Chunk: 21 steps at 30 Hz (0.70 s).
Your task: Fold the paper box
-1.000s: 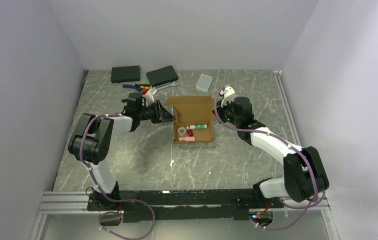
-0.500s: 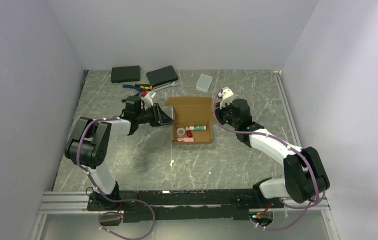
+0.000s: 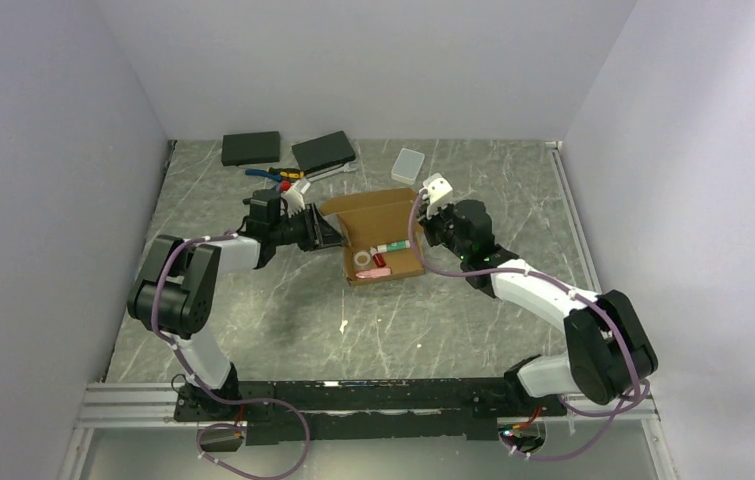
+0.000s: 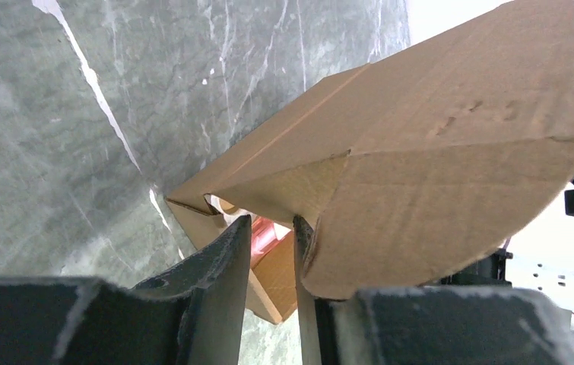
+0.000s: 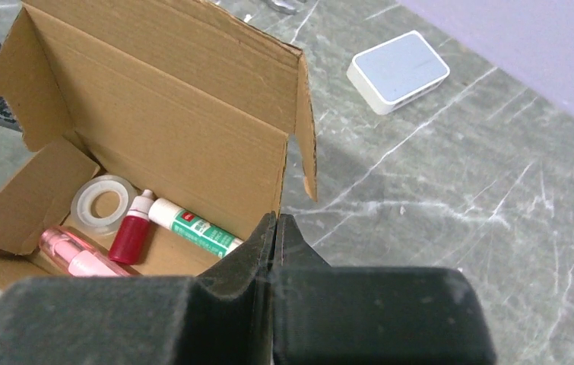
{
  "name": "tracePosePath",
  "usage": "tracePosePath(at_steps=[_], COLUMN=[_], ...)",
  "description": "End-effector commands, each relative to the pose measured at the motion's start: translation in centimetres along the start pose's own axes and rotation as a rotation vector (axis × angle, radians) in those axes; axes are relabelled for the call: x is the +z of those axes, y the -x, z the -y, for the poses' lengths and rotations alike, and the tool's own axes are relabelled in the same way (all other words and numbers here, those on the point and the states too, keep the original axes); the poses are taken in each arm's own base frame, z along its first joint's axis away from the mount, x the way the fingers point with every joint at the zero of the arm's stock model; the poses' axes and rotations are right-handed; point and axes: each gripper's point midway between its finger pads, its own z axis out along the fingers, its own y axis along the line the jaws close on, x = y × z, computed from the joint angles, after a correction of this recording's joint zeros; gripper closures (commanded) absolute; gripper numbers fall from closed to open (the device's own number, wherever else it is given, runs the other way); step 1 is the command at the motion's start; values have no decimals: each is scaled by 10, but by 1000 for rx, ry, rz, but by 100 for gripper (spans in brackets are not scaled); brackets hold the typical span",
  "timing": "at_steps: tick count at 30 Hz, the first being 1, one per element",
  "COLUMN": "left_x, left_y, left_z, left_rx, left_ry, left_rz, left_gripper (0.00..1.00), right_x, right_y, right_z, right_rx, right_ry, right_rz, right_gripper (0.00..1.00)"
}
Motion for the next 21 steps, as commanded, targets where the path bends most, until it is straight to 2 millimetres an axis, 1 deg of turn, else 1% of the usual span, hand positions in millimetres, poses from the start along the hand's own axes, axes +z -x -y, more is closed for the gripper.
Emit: tracePosePath(at_steps=[1,5,9,12,16,21], left_x=[0,-1,-1,0,0,0], left_y=[22,24,22,21,22,21], left_z=[9,10,8,6,6,5], left_rx=[58,62,63,63,66,69], left_ry=[-6,1,8,12,13,16], left_rz=[45,49,45,41,40,38], left_gripper=[68,68,68,68,68,68], right_x=[6,11,15,16,15,19], right_y=[24,20,10,9,8,-4], right_z=[10,10,12,15,13,6], right_rx=[-69,-72,-50,-42,-19,27], right_ry=[-44,-52,-77,-93,-91,-75], right_rz=[111,124,112,118,127,93], right_gripper=[100,100,100,100,100,100])
